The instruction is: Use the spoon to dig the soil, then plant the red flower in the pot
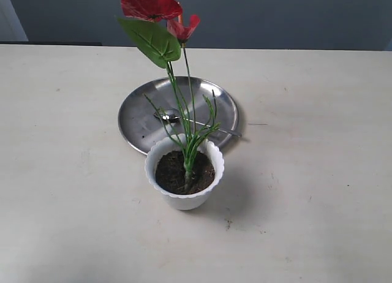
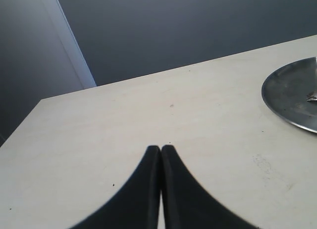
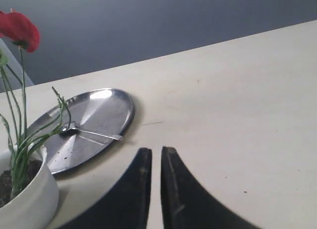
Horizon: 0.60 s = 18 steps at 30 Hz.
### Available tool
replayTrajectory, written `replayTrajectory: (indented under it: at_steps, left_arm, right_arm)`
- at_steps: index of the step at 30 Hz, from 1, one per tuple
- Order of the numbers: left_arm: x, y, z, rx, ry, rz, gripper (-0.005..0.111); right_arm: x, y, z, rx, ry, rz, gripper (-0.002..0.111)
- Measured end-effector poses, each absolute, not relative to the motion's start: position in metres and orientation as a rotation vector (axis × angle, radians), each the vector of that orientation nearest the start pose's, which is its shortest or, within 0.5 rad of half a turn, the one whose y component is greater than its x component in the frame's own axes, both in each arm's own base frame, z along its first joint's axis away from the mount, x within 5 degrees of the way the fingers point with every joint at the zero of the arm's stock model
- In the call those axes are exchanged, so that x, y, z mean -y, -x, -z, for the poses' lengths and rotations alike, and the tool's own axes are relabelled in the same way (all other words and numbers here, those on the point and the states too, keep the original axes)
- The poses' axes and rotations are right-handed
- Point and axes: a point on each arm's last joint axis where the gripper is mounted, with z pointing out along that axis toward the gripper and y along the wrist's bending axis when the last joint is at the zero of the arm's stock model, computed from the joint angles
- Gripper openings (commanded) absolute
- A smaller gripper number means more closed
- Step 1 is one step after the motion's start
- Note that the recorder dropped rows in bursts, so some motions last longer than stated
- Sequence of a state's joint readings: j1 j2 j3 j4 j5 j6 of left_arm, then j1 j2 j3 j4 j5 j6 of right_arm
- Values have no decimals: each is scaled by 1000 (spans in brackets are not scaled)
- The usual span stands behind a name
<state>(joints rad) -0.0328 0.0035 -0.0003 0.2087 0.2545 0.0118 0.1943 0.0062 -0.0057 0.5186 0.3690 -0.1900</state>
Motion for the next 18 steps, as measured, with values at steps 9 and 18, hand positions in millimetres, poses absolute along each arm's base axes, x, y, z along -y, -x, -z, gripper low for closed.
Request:
replayTrajectory:
  at_steps: [9, 18]
  left_arm:
    - [-3, -56, -191, -1730, -176, -178, 0]
    - [-3, -56, -191, -1730, -176, -178, 0]
  right_arm:
    - [-26, -49, -188, -1807, 54, -490, 8]
    - [-20, -51, -186, -1816, 71, -382, 8]
